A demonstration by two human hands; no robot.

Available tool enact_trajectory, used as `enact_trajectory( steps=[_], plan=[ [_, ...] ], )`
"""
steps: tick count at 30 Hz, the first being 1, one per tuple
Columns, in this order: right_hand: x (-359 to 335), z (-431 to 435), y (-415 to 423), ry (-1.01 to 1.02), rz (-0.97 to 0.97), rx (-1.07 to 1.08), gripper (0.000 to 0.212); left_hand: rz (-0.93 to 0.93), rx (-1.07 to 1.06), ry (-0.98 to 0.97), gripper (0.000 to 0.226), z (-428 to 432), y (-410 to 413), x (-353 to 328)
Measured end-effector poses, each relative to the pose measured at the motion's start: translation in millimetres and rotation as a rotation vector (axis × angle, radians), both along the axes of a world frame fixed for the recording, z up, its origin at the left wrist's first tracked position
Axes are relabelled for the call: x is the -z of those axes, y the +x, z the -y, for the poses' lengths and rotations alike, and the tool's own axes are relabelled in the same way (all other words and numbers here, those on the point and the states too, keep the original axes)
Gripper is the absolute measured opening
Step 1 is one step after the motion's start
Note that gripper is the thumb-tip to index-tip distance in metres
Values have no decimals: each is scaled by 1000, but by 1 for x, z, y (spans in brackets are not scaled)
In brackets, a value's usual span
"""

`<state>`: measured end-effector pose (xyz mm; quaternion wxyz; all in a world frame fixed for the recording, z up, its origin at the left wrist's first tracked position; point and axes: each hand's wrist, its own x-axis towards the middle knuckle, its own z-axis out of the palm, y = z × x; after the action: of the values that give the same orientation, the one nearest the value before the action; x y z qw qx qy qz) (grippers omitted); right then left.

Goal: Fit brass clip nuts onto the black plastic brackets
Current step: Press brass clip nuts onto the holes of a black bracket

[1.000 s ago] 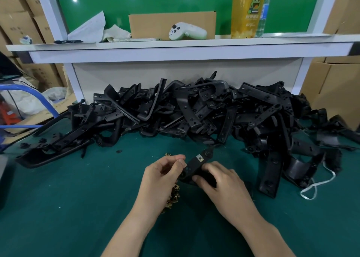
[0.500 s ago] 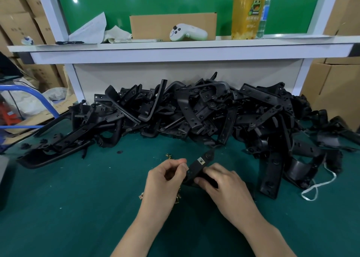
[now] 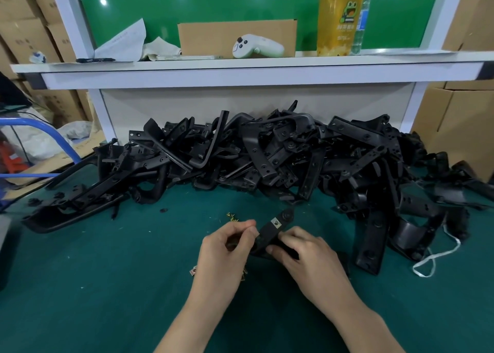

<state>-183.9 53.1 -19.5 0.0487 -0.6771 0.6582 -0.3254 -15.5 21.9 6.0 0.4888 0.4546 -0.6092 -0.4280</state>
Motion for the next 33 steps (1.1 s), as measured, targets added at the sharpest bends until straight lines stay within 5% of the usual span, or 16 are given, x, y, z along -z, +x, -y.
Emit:
enact_trajectory(
  steps=[7, 11, 14, 33],
  plan=[
    [0, 2, -1, 13, 4, -6, 29, 70, 16, -2, 15, 3, 1, 5],
    [0, 3, -2, 11, 11, 4, 30, 400, -13, -119, 47, 0, 1, 12],
    [2, 3, -2, 12, 2, 15, 29, 579, -61, -296, 48, -2, -1, 14],
    [0, 2, 0, 27, -9, -1, 30, 539, -107, -473, 20, -2, 2, 11]
  ],
)
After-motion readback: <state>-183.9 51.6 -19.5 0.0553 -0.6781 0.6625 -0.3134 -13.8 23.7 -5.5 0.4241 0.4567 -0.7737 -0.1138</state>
